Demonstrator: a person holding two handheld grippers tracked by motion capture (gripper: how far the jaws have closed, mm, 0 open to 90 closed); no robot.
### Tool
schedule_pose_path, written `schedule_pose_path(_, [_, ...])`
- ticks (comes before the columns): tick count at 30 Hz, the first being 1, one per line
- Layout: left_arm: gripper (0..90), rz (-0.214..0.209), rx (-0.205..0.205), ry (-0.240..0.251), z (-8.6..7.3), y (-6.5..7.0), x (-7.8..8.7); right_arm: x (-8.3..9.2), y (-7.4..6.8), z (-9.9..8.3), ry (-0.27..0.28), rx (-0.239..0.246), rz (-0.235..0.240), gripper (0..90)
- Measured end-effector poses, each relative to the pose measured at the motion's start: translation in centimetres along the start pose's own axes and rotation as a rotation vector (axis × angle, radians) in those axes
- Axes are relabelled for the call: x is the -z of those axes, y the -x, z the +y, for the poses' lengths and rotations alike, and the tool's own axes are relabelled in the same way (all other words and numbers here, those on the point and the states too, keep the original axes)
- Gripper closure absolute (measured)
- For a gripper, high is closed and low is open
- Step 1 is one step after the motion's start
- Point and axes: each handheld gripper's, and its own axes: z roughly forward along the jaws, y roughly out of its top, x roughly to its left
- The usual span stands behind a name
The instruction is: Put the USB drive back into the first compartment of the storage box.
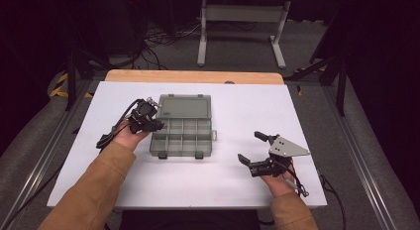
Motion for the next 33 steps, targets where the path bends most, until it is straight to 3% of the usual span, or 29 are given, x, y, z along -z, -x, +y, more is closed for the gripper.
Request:
schedule_pose_path(20, [77.2, 0.004, 0.006, -0.016, 0.1, 0.0, -0.6, -0.1, -0.1, 0.0, -0.005, -0.001, 0.002, 5.3])
schedule_pose_path(25, [70.9, 0.003, 0.003, 0.001, 0.1, 0.1, -0.3, -0.1, -0.1, 0.0, -0.004, 0.001, 0.002, 5.3])
schedule_pose_path(28, [62.1, -0.001, 0.007, 0.019, 0.1, 0.1, 0.1, -0.1, -0.1, 0.0, -0.004, 0.001, 0.002, 5.3])
schedule_pose_path(31, [51.2, -0.015, 0.0, 0.034, 0.1, 0.1, 0.5, -0.1, -0.1, 0.0, -0.005, -0.001, 0.002, 5.3])
schedule_pose_path(33, [46.4, -0.049, -0.005, 0.055, 0.0, 0.2, 0.9, -0.1, -0.1, 0.0, -0.004, 0.001, 0.002, 5.3])
